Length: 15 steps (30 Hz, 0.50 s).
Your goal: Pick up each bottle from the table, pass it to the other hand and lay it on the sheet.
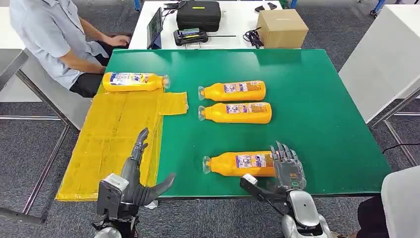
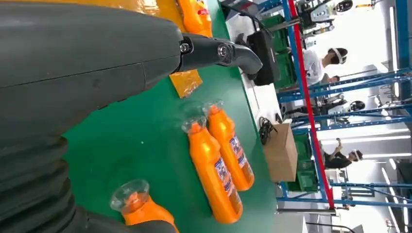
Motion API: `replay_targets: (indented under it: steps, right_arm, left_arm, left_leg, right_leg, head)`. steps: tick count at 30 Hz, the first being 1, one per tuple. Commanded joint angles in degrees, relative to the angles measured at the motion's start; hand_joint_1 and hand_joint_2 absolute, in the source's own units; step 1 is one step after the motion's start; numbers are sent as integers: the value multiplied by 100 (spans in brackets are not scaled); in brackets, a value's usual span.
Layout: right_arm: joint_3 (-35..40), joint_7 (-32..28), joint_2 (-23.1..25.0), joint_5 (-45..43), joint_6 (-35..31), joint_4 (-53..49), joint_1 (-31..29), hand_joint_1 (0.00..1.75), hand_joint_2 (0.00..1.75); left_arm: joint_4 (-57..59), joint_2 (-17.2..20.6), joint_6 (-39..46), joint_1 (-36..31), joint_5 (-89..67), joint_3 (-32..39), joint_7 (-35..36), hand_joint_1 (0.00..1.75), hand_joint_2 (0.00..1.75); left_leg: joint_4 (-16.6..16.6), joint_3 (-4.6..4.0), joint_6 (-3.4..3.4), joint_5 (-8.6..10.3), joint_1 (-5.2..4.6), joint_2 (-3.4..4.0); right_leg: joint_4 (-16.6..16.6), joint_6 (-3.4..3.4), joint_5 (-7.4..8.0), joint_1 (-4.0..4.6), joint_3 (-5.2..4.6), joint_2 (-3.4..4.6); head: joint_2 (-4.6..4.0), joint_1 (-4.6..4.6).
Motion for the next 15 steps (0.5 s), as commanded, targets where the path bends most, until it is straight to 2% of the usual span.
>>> replay_targets:
  steps: [1,15]
  right_arm:
    - [33,-224,-24,-146,-95,742,-190,0,175]
    - [384,-289,-4,-64,-355,756,-387,0,175]
  left_arm:
    - [473,20,-21,-251,-73,-108,27,0,175]
    - [575,20,-61,-327,-28,-195,-4,0,175]
  left_leg:
    - [-8,15,-4,1,1,-2]
    - [-3,11,-3,-1,1,6]
  right_leg:
    - [-9,-6,0,2,17,-5]
    - [-3,-5,1,1,11,3]
  head:
    - [0,0]
    - [0,0]
